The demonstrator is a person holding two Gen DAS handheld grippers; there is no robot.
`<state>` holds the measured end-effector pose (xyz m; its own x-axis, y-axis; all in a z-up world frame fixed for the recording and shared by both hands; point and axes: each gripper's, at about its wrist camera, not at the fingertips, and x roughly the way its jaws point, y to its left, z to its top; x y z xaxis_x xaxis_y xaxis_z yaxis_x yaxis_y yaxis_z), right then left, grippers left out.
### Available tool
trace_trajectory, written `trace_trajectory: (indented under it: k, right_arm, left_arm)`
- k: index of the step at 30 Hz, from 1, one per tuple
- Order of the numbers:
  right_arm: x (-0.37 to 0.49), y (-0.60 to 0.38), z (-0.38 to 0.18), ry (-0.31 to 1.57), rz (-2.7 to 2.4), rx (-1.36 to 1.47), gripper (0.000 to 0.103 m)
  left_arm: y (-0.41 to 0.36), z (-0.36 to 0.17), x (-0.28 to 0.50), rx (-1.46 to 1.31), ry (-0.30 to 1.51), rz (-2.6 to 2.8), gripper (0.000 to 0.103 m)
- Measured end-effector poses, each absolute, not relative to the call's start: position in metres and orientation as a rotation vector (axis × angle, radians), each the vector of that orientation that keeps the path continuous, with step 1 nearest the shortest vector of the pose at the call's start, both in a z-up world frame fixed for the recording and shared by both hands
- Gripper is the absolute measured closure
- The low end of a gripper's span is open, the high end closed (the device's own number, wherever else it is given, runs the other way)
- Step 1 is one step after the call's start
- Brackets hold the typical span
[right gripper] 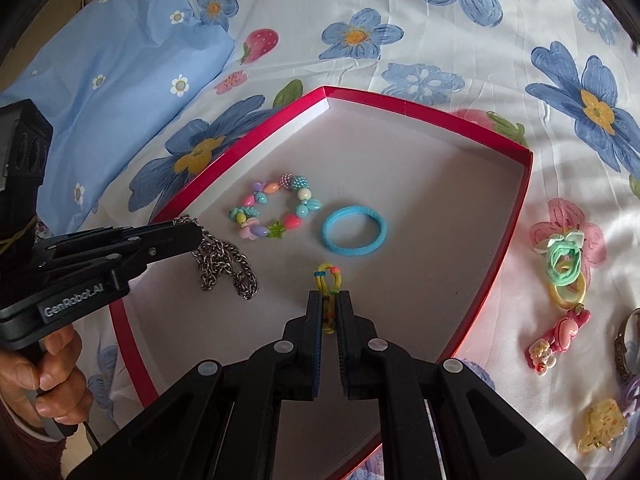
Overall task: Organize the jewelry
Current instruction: 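Open both tools to release the chain and hair tie into the box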
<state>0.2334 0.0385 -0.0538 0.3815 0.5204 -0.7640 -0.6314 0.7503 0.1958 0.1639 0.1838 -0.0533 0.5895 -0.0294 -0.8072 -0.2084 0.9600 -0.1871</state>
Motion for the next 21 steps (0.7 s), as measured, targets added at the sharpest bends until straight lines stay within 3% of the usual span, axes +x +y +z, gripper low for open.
trace_trajectory:
  k: [7,11,13,17,19,21]
  right_arm:
    - [0.234,0.040,-0.053,0.927,0.746,-0.128,0.091]
    - [0.233,0.038,-0.052,0.927,0.759,-0.105,0.085]
    - [0.232,0.036,-0.050,0.922,0.763,-0.096,0.079]
    - [0.230,0.032,-0.046,0.912,0.762,-0.078,0.078]
    - [0.228,0.029,-0.042,0.904,0.762,-0.068,0.078]
    - [0.226,0.024,-0.038,0.894,0.762,-0.051,0.076]
  left_arm:
    - [0.182,-0.058,0.169,-0.259,0.951,0.126,0.093]
    - [0.185,-0.058,0.167,-0.268,0.952,0.135,0.082]
    - [0.184,-0.056,0.166,-0.261,0.946,0.143,0.082]
    - [0.181,-0.051,0.161,-0.253,0.935,0.143,0.081]
    - [0.180,-0.048,0.159,-0.253,0.929,0.142,0.076]
    - [0.180,-0.044,0.156,-0.252,0.919,0.143,0.063]
